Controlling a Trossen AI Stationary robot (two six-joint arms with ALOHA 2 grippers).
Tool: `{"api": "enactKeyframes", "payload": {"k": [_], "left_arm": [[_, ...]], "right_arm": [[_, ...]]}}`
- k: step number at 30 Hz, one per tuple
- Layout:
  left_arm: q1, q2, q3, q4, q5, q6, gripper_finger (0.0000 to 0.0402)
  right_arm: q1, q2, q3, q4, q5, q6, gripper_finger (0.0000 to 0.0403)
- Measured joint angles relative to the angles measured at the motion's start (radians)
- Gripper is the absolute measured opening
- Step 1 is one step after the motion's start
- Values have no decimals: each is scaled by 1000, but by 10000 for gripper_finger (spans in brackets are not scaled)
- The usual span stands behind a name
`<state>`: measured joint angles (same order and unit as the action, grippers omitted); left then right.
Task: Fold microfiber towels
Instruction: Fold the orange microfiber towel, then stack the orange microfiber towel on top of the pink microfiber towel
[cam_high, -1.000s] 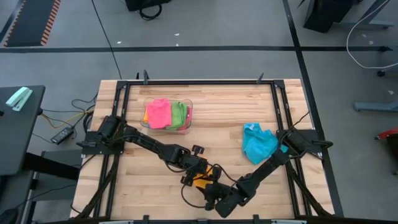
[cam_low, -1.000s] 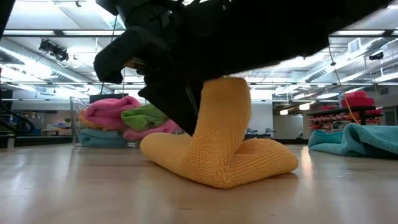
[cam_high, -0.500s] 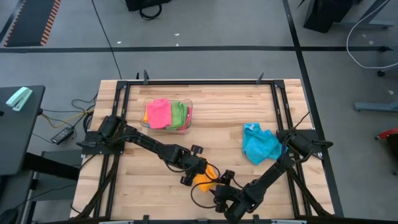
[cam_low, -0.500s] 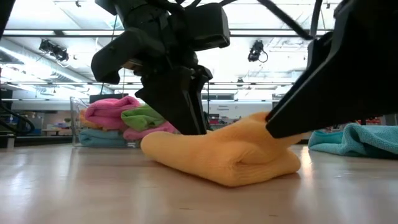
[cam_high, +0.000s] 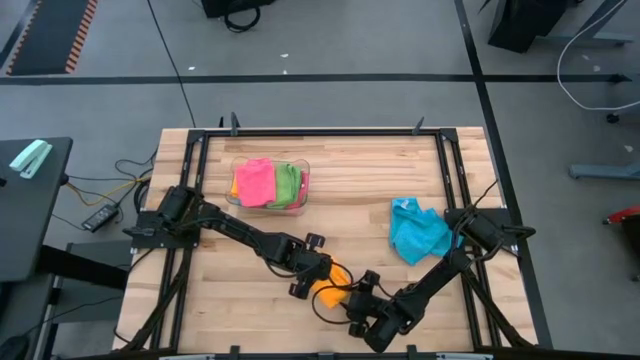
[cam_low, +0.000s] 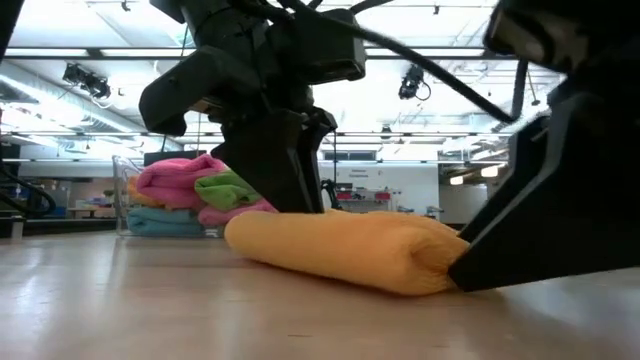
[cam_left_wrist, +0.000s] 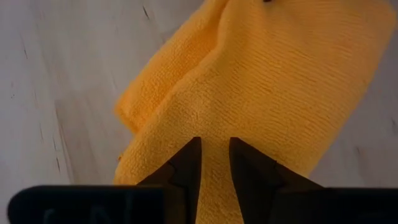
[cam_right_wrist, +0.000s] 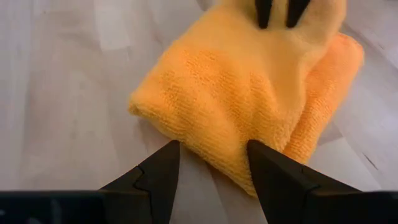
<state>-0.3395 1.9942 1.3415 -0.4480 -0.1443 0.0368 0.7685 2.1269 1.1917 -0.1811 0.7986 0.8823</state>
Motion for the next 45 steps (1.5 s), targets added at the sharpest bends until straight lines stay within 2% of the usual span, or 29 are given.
{"api": "enactKeyframes", "payload": {"k": [8,13,19,23,27,32,39,45], "left_arm": [[-27,-50,0,-21,-4,59,80],[-47,-80,0,-30,-13,96,88],[-100,-72,0,-27,-13,108,119],[-143,-65,0,-37,-22,175,163],[-188,-44,-1,-25,-119,271,210],[-222,3,0,0,-282,375,248],[-243,66,0,23,-476,450,247],[-250,90,0,27,-498,474,228]], "right_arm": [[2,-45,97,-78,9,-84,197],[12,-108,111,-130,19,-103,197],[56,-172,110,-245,16,-84,197],[96,-207,110,-335,92,-6,197],[128,-209,110,-359,176,31,197],[133,-209,110,-367,199,51,197],[119,-209,110,-377,200,70,197],[114,-209,110,-369,203,70,197]]}}
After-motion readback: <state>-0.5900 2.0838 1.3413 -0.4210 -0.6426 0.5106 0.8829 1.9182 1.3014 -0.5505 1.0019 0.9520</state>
